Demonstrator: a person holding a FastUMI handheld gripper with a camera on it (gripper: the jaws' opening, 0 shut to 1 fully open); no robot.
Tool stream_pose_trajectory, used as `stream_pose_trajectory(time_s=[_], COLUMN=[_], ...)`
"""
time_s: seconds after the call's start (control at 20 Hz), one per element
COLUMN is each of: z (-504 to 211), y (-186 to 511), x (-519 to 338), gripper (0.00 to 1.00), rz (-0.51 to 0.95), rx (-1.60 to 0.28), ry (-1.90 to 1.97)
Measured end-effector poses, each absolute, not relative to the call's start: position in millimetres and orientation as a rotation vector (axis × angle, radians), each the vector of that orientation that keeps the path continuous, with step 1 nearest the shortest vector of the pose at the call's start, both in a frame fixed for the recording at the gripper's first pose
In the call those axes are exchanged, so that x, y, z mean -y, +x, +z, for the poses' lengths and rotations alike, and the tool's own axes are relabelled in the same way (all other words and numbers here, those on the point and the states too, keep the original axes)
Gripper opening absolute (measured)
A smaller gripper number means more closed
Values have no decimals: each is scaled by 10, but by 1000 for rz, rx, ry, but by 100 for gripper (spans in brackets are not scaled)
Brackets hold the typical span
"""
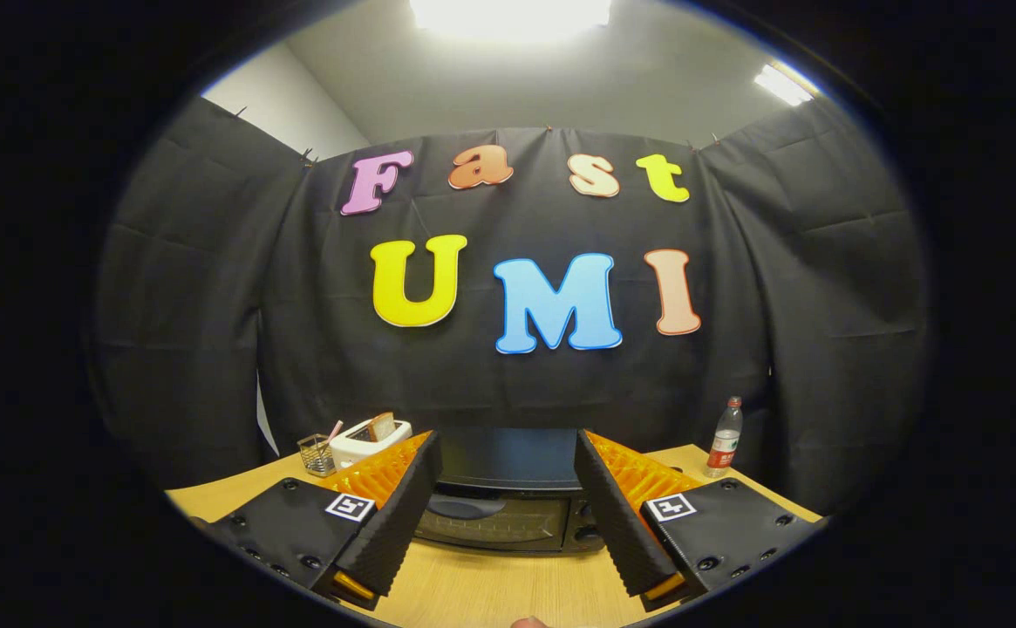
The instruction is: Open the toaster oven, put the food inside, and close the toaster oven door.
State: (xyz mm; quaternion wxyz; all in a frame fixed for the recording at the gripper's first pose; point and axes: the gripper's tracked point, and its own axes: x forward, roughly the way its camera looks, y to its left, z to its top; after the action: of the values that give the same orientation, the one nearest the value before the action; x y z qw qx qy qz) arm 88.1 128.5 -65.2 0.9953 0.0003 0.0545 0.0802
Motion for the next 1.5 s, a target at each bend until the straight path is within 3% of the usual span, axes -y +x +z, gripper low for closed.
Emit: stream_pose_trajectory(time_s=[0.75,1.25,1.5], z=[-1601,-2078,-2100], y=[1718,1916,1912], x=[-1872,-1998,-2010], gripper=[97,97,96], rz=[175,133,121], rx=[-274,-402,-363], ry=[6,45,-23])
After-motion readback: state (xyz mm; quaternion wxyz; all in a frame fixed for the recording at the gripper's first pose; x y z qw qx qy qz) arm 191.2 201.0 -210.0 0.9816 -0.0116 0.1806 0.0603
